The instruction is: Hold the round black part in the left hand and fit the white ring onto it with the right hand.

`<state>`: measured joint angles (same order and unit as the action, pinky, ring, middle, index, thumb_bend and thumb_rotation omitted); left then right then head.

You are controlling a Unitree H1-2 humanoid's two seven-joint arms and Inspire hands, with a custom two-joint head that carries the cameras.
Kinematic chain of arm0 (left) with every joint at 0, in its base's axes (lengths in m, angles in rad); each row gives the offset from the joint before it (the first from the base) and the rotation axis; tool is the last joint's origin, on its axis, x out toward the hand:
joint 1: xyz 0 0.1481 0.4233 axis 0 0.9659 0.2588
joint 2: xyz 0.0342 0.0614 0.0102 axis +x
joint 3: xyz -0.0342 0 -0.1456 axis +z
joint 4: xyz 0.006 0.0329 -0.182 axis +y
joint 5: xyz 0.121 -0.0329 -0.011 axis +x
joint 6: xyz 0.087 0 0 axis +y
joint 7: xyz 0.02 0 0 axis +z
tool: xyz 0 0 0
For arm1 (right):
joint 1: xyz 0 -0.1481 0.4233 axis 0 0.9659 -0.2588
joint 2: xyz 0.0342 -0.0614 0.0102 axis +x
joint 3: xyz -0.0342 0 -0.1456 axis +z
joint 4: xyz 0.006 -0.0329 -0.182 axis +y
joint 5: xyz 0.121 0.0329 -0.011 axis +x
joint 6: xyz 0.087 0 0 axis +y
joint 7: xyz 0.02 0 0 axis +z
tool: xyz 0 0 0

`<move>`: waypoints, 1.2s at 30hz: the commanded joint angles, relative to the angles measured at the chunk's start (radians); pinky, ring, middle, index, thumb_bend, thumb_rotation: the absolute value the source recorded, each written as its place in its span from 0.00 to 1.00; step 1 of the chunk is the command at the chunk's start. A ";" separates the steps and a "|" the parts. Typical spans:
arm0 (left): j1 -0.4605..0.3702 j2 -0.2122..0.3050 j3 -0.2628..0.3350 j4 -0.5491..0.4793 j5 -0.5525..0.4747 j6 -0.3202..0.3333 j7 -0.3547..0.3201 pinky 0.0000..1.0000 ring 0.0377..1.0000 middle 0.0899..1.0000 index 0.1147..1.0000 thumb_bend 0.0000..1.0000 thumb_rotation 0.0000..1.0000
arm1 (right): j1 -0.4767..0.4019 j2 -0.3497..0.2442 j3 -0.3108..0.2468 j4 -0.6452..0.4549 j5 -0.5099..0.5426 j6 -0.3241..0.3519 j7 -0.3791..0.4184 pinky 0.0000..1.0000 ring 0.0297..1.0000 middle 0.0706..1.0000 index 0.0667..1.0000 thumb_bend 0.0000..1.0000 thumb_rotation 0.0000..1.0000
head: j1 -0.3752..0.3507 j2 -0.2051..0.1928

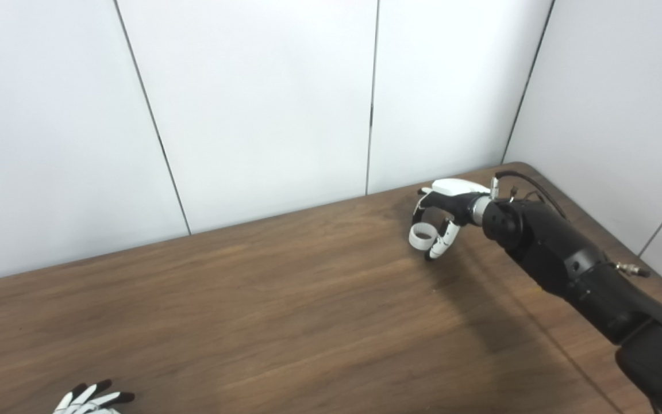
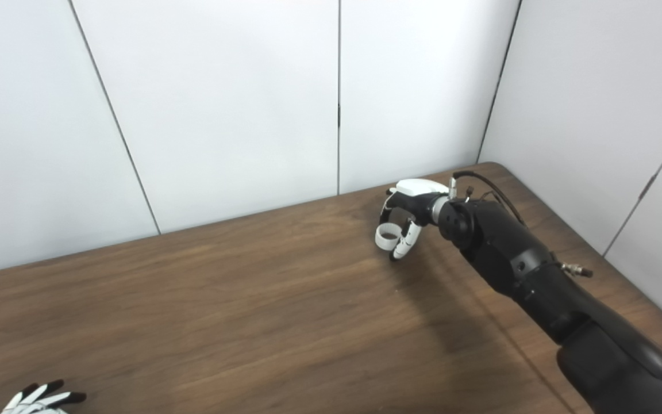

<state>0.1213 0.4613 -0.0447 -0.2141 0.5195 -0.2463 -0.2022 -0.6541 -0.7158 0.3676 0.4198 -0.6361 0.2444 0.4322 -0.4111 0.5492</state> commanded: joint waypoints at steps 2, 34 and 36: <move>-0.023 0.023 0.016 -0.016 -0.014 -0.015 0.016 1.00 0.94 0.80 0.41 0.51 0.04 | 0.024 -0.022 0.010 0.012 -0.022 0.000 0.008 1.00 1.00 0.99 0.65 0.97 0.16 | 0.000 0.001; -0.029 0.016 0.011 -0.008 -0.001 -0.016 0.021 1.00 0.94 0.79 0.41 0.51 0.04 | 0.030 -0.012 -0.001 0.052 -0.032 -0.161 -0.168 0.95 1.00 0.91 0.44 0.52 0.12 | 0.012 0.000; -0.033 0.013 0.008 -0.008 0.009 -0.011 0.022 1.00 0.93 0.79 0.41 0.51 0.04 | 0.029 -0.012 0.001 0.026 -0.036 -0.168 -0.165 0.95 1.00 0.92 0.44 0.52 0.12 | 0.017 -0.003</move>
<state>0.1187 0.4607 -0.0453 -0.2138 0.5212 -0.2463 -0.2020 -0.6286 -0.7130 0.3601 0.4588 -0.6461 0.0809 0.2529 -0.3942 0.5446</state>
